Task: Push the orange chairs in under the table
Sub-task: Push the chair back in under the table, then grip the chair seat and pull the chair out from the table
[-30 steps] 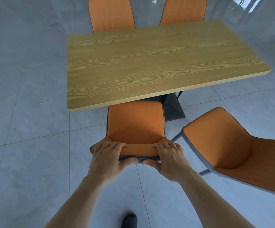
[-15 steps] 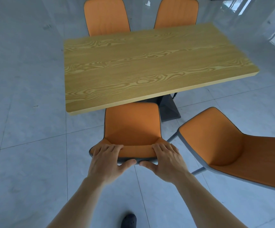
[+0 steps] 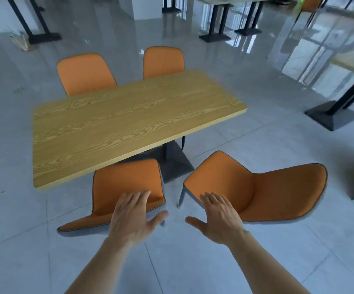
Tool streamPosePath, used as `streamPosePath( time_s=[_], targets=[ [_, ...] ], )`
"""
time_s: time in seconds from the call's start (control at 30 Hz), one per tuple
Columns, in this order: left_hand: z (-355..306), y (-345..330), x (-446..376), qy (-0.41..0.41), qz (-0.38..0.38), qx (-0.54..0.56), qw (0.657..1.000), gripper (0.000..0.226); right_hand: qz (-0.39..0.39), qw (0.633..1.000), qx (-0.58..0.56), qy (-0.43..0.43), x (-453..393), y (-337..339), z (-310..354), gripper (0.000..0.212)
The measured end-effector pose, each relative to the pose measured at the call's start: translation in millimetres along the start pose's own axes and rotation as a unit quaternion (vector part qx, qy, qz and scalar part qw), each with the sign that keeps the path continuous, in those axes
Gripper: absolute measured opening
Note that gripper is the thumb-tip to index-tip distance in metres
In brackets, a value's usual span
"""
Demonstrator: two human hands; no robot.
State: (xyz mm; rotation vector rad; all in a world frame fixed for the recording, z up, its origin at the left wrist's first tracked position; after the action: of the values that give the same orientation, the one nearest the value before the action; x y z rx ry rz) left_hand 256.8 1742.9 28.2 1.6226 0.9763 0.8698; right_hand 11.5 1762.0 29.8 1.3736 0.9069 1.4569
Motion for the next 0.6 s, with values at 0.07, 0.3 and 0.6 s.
streamPosePath(
  time_s=[0.07,0.3,0.6],
  targets=[
    [-49,3,-19,-0.021,-0.011,-0.018,1.000,0.107,-0.015,1.000,-0.014,-0.016,11,16,-49,0.105],
    [-233,3,-76,-0.075,-0.053,-0.003,0.996,0.106,-0.053,0.994,-0.053,-0.080,56,70,-231,0.107],
    [-377,-29,-167,-0.119,-0.057,0.018,0.991,0.100,-0.077,0.989,-0.031,-0.125,54,98,-399,0.109]
  ],
)
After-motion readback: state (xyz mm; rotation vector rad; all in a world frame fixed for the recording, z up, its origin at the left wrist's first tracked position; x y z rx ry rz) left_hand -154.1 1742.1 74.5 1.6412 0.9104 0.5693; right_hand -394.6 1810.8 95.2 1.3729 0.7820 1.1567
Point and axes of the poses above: each hand's wrist, its own x-axis away from the middle knuckle, its own y-axis out of the back of the hand, z = x × y, the point moved 5 cm from there along -x, towards the middle knuckle, and after that the axes turned 12 degrees about -y, right-handed, at the moved point
